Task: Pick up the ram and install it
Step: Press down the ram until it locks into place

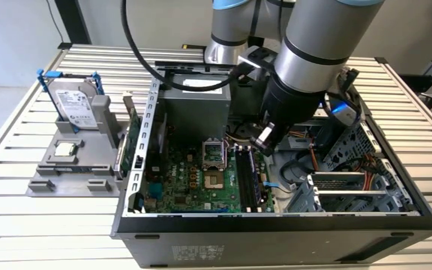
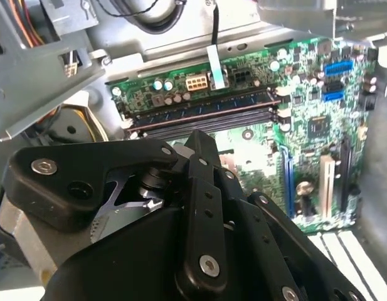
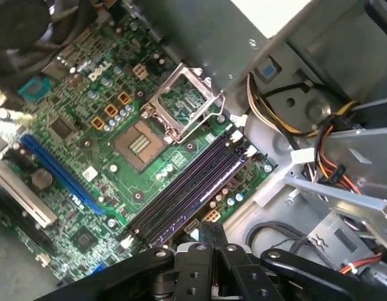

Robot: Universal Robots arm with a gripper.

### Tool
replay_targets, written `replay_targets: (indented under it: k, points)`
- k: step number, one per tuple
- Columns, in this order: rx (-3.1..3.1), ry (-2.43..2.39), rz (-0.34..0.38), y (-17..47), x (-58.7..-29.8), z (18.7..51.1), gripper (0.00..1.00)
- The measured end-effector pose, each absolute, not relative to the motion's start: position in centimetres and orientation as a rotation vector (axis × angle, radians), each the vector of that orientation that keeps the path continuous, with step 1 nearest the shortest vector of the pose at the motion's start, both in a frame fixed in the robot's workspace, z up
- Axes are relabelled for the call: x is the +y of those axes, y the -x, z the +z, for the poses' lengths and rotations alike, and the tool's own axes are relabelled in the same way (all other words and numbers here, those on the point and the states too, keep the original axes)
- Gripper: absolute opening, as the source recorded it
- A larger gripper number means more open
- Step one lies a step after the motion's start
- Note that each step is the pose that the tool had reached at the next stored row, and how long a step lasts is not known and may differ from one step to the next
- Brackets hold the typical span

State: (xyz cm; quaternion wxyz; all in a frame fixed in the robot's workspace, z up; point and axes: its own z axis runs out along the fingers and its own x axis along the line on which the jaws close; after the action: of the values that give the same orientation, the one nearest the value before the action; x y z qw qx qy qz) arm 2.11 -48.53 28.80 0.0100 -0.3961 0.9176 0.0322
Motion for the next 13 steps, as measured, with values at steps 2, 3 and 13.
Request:
replay_targets:
  k: [2, 3, 13]
  points:
    - [2.840, 1.287, 0.099, -2.11, -48.53, 28.80, 0.00]
    - [2.827, 1.313, 0.098, -2.11, -48.53, 28.80, 0.00]
    - [2.693, 1.565, 0.095, -2.11, -48.53, 28.80, 0.00]
